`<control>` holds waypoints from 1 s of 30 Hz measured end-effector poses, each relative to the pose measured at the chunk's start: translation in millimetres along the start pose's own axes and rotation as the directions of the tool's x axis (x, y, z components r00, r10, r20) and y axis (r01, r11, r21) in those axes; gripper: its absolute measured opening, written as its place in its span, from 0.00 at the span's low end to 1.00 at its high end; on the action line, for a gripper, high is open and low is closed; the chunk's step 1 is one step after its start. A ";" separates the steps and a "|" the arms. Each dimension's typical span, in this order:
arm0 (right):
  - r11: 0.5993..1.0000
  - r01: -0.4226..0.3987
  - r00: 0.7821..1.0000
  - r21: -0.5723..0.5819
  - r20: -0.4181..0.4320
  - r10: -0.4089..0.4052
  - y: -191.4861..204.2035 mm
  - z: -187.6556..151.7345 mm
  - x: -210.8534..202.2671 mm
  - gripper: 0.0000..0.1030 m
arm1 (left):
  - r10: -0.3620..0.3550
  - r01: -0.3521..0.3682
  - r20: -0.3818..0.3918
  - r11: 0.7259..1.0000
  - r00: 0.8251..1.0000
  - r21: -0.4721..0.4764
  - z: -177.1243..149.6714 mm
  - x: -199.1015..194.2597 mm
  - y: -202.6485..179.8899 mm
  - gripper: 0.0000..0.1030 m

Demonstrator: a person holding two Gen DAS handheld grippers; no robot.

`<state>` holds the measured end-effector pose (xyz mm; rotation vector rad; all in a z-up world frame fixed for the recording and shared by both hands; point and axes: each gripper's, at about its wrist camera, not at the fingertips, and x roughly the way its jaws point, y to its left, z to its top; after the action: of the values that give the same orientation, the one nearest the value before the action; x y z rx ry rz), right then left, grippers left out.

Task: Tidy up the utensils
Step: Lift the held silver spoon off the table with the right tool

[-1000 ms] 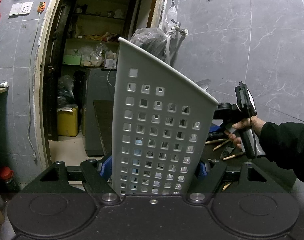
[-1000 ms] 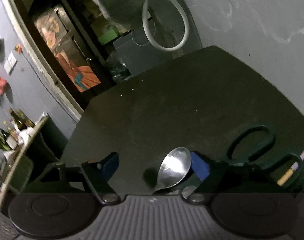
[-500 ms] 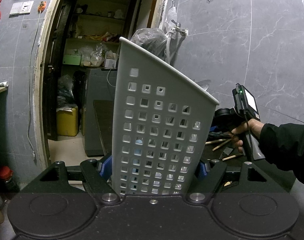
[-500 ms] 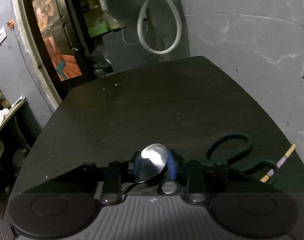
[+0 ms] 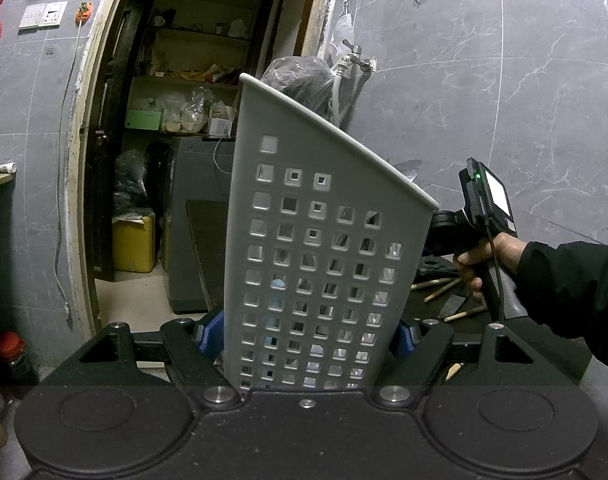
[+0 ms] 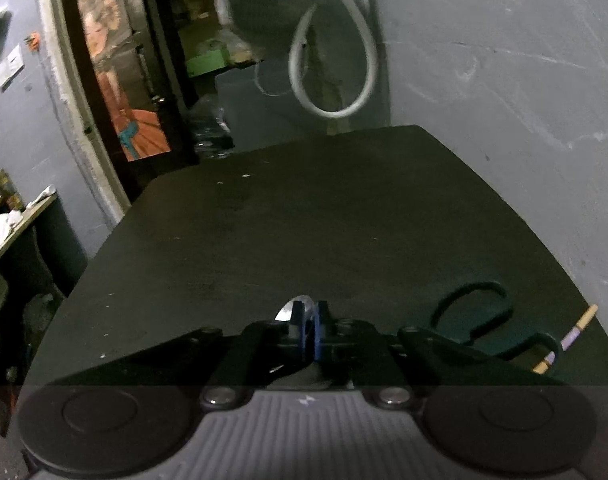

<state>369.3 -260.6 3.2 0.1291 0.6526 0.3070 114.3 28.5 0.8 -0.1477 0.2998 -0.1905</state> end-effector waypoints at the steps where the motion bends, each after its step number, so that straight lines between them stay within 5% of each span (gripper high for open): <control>1: 1.000 -0.002 1.000 -0.016 0.000 0.002 3.5 -0.1 -1.0 0.04 | 0.000 0.000 0.000 1.000 1.000 0.000 -0.1 0.0 0.0 0.76; 12: 0.944 0.031 0.999 -0.330 0.029 -0.023 70.0 -19.2 -16.8 0.03 | 0.000 0.000 0.000 1.000 1.000 -0.001 0.1 0.1 0.4 0.76; 30: 0.864 -0.038 0.998 -0.502 0.023 0.057 120.8 -49.7 -41.3 0.03 | -0.001 0.001 0.000 1.000 1.000 -0.002 0.0 0.1 0.4 0.76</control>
<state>278.7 -158.4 13.6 -0.3505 0.5139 0.5125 114.4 28.9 0.6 -0.1493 0.2997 -0.1913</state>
